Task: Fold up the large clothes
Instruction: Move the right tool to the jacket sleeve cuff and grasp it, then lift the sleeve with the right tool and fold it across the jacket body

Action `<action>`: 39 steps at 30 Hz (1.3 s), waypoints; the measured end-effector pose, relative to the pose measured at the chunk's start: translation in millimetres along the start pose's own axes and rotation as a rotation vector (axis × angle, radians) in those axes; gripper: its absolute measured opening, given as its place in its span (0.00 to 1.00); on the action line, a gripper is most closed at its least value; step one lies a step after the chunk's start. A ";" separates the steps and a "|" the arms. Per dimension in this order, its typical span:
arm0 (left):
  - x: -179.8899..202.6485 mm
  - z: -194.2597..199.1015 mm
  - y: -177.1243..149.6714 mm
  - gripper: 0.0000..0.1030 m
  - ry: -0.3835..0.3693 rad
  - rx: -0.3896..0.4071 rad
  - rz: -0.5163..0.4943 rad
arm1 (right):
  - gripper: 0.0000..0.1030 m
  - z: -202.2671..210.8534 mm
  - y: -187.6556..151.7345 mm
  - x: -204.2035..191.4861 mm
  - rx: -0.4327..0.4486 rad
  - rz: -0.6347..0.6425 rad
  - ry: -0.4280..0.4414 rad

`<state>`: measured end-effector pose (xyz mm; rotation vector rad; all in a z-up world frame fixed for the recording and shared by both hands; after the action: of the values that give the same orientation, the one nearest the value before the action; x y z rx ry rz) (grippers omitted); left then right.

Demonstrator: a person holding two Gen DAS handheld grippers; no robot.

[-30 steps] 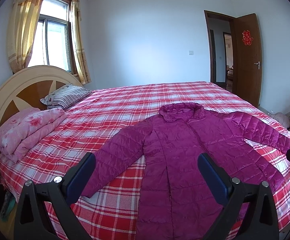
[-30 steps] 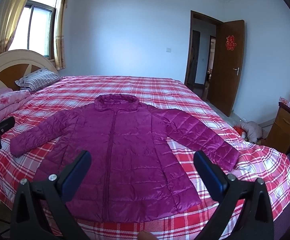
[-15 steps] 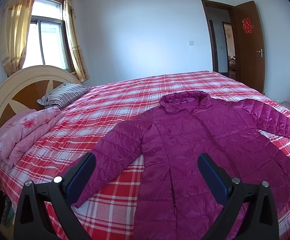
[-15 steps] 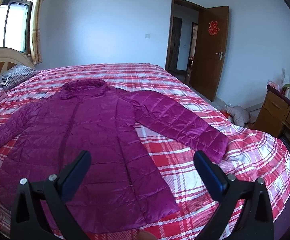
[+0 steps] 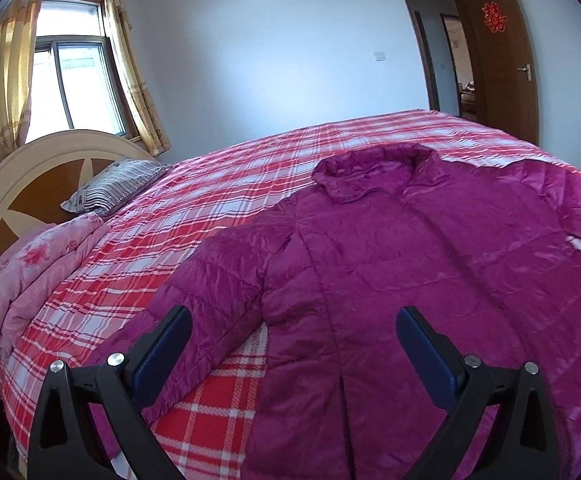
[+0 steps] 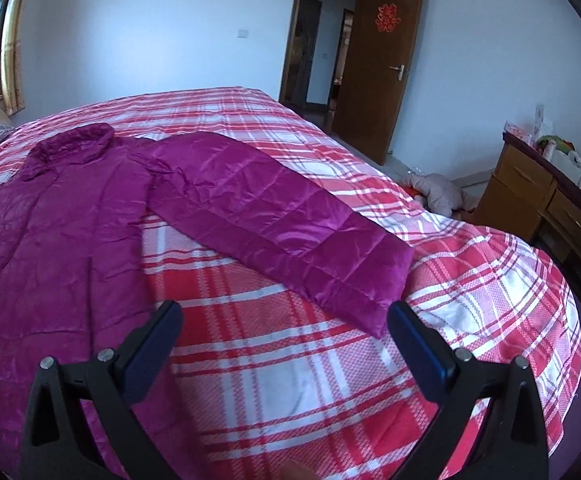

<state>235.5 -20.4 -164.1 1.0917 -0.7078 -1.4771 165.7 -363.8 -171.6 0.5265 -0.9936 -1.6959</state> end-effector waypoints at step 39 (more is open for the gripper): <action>-35.8 -23.8 -9.0 0.99 -0.017 -0.042 0.135 | 0.11 -18.7 131.1 22.9 0.072 0.162 -0.124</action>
<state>252.0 19.3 -172.6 0.9818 -0.7451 -1.3811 245.4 -405.1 -71.6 0.3800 -1.1582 -1.5671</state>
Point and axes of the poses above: each gripper's, at about its wrist camera, not at the fingertips, and z roughly against the way its jaws point, x to its right, y to its top, the point moved 3 cm from there along -z, roughly the way its jaws point, and after that the axes turned 8 degrees about x, right-handed, at the moved point
